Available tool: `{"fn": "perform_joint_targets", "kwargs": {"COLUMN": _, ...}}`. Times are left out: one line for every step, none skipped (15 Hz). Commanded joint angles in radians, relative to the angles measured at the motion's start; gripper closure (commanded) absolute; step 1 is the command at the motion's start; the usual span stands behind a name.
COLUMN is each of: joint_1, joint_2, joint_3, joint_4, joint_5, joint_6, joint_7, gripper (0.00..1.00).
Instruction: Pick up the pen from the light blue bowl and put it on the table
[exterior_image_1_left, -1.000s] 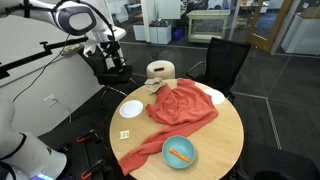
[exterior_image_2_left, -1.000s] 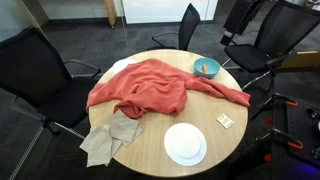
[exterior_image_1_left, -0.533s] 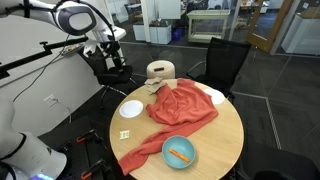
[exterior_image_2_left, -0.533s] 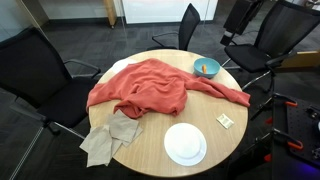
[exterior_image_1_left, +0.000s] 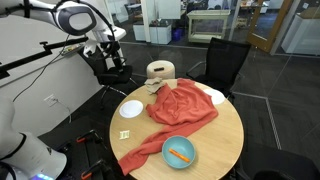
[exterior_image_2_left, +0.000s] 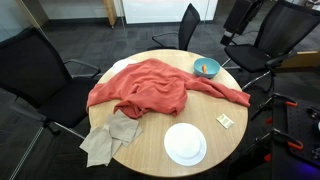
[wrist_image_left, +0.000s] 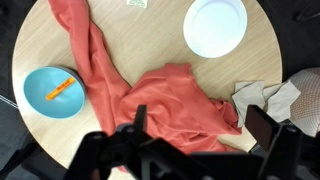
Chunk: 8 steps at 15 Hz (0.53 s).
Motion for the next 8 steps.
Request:
{"fn": "perform_joint_targets", "kwargs": {"joint_1": 0.013, "joint_2": 0.001, "joint_3": -0.012, "joint_4": 0.002, "joint_5": -0.005, "joint_6": -0.002, "joint_7": 0.003, "gripper": 0.0}}
{"fn": "perform_joint_targets", "kwargs": {"joint_1": 0.008, "joint_2": -0.001, "joint_3": -0.013, "joint_4": 0.001, "joint_5": -0.01, "joint_6": 0.002, "joint_7": 0.01, "gripper": 0.0}}
{"fn": "perform_joint_targets", "kwargs": {"joint_1": 0.002, "joint_2": -0.003, "joint_3": -0.019, "joint_4": 0.002, "joint_5": -0.014, "joint_6": 0.003, "joint_7": 0.012, "gripper": 0.0}}
{"fn": "perform_joint_targets", "kwargs": {"joint_1": -0.004, "joint_2": -0.006, "joint_3": -0.029, "joint_4": 0.003, "joint_5": -0.012, "joint_6": 0.004, "joint_7": 0.011, "gripper": 0.0}}
{"fn": "perform_joint_targets", "kwargs": {"joint_1": -0.012, "joint_2": -0.008, "joint_3": -0.038, "joint_4": 0.004, "joint_5": -0.016, "joint_6": 0.003, "joint_7": 0.016, "gripper": 0.0}}
{"fn": "perform_joint_targets", "kwargs": {"joint_1": -0.02, "joint_2": -0.01, "joint_3": -0.055, "joint_4": 0.002, "joint_5": -0.011, "joint_6": 0.005, "joint_7": 0.012, "gripper": 0.0}}
{"fn": "perform_joint_targets", "kwargs": {"joint_1": -0.032, "joint_2": -0.011, "joint_3": -0.071, "joint_4": 0.002, "joint_5": -0.014, "joint_6": 0.005, "joint_7": 0.012, "gripper": 0.0}}
{"fn": "perform_joint_targets", "kwargs": {"joint_1": -0.047, "joint_2": -0.009, "joint_3": -0.088, "joint_4": 0.0, "joint_5": -0.02, "joint_6": 0.01, "joint_7": 0.015, "gripper": 0.0}}
